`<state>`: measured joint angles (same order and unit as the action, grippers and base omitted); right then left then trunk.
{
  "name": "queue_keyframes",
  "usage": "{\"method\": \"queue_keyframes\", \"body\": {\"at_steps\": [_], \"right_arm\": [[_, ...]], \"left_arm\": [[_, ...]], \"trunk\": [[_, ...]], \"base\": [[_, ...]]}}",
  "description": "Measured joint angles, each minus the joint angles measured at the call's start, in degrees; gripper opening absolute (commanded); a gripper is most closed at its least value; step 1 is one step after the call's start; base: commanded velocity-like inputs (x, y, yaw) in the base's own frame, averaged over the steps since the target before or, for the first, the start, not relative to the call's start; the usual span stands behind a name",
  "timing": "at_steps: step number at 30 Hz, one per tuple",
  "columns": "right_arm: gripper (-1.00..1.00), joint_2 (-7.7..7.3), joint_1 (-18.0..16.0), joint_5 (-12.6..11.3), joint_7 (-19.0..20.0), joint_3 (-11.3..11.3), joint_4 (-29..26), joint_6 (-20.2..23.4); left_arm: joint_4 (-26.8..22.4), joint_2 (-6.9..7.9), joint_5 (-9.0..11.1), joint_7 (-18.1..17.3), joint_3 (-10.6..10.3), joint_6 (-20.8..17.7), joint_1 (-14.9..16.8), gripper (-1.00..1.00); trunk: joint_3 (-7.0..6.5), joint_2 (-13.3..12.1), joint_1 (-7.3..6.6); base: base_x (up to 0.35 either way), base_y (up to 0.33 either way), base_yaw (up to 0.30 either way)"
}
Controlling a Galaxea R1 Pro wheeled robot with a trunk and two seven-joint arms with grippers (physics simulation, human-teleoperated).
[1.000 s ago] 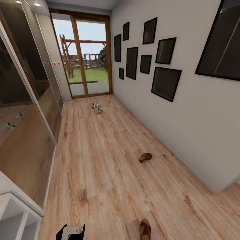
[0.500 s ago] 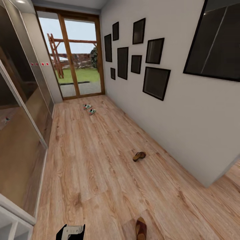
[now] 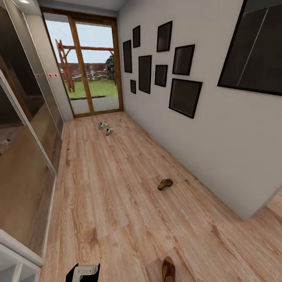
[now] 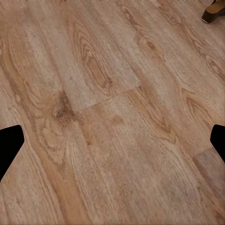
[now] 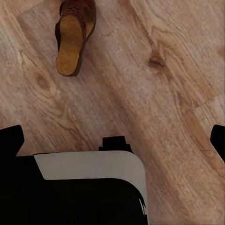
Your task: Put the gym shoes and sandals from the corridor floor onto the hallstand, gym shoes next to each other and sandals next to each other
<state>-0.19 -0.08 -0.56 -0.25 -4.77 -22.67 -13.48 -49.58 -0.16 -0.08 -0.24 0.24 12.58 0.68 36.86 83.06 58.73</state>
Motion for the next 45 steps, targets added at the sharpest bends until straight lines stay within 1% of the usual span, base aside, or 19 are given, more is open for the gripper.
{"method": "queue_keyframes", "body": {"at_steps": [7,20,34,45], "right_arm": [[1.0,0.0,0.0,0.0,0.0,0.0,0.0,0.0],[1.0,0.0,0.0,0.0,0.0,0.0,0.0,0.0],[1.0,0.0,0.0,0.0,0.0,0.0,0.0,0.0],[1.0,0.0,0.0,0.0,0.0,0.0,0.0,0.0]], "left_arm": [[0.0,0.0,0.0,0.0,0.0,0.0,0.0,1.0],[0.1,0.0,0.0,0.0,0.0,0.0,0.0,1.0],[0.1,0.0,0.0,0.0,0.0,0.0,0.0,1.0],[0.1,0.01,0.1,0.0,0.0,0.1,0.0,1.0]], "trunk": [[0.0,0.0,-0.01],[0.0,0.0,0.0],[0.0,0.0,0.0],[0.0,0.0,0.01]], "base": [[0.018,0.011,0.0],[0.094,0.092,-0.012],[0.003,0.003,-0.22],[-0.035,0.044,-0.022]]}}
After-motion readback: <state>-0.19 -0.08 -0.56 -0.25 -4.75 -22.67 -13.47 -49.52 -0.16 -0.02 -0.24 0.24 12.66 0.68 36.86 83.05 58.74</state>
